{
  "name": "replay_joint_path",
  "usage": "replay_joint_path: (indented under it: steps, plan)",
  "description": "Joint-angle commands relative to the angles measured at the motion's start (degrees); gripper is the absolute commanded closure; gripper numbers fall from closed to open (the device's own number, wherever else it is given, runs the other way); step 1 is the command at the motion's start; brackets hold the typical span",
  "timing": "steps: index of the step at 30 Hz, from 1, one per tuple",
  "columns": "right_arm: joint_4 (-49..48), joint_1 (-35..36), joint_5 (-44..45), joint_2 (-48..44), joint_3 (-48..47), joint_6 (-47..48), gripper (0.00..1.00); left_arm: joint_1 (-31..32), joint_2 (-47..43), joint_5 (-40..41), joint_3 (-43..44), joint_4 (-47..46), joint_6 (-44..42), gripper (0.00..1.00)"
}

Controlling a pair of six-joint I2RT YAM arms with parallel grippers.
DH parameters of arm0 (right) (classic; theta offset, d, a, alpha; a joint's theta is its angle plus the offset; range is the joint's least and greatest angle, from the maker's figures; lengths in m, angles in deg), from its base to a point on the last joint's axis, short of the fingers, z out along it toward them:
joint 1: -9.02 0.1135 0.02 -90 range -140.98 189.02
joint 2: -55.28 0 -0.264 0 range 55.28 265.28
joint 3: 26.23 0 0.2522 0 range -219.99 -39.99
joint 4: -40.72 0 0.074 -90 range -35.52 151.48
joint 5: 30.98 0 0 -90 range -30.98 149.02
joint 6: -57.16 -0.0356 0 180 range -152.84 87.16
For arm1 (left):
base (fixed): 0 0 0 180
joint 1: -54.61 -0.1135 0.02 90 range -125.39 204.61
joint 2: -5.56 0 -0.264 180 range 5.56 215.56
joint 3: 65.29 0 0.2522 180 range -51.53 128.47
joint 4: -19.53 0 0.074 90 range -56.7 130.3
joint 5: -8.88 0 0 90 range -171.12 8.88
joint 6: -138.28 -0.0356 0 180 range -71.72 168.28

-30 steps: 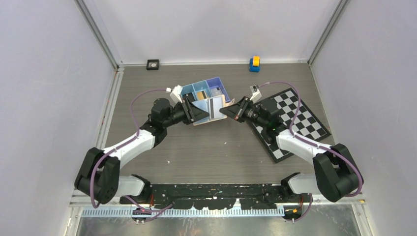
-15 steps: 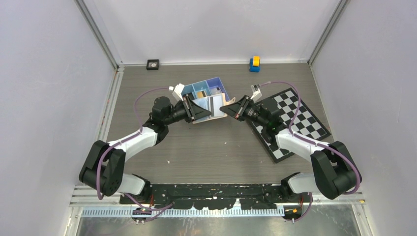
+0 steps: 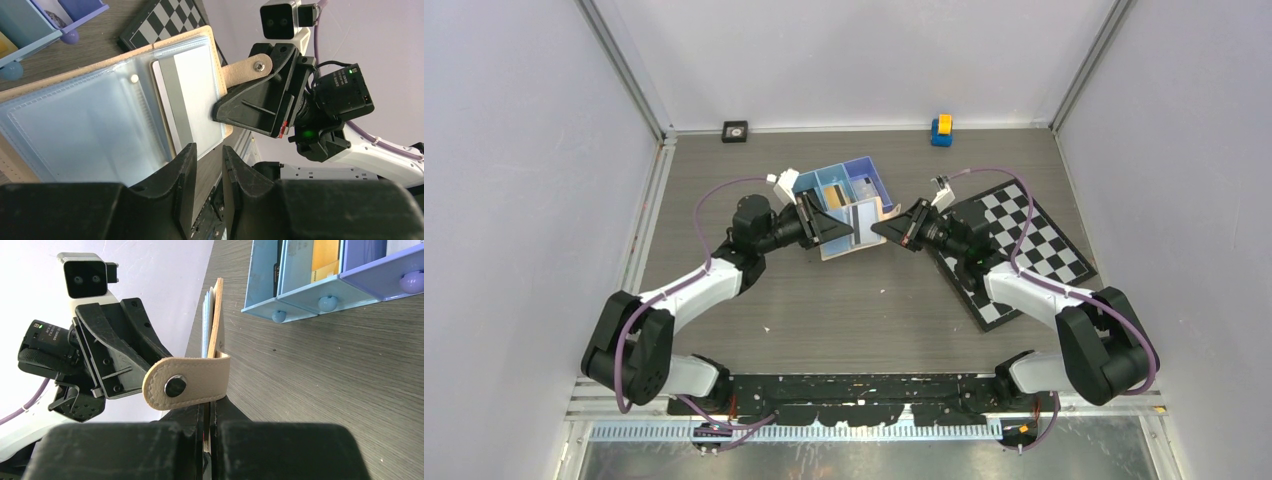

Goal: Take the credit cards out of the card holder
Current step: Remove the credit card from the card holder.

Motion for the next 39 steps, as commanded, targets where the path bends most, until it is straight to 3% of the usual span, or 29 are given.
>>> replay_joint_path:
  steps: [1, 39]
  plan:
    - [-2.7, 0.4, 0.2, -1.1, -1.8, 0.7, 1.0, 0.3, -0.4, -0.4, 2.4, -0.5, -0.8, 0.73]
    - [-9.9, 0.3, -4.3, 1.8, -1.5, -2.7, 1.0, 0.3, 5.8, -3.4, 4.4, -0.9, 2.5, 0.73]
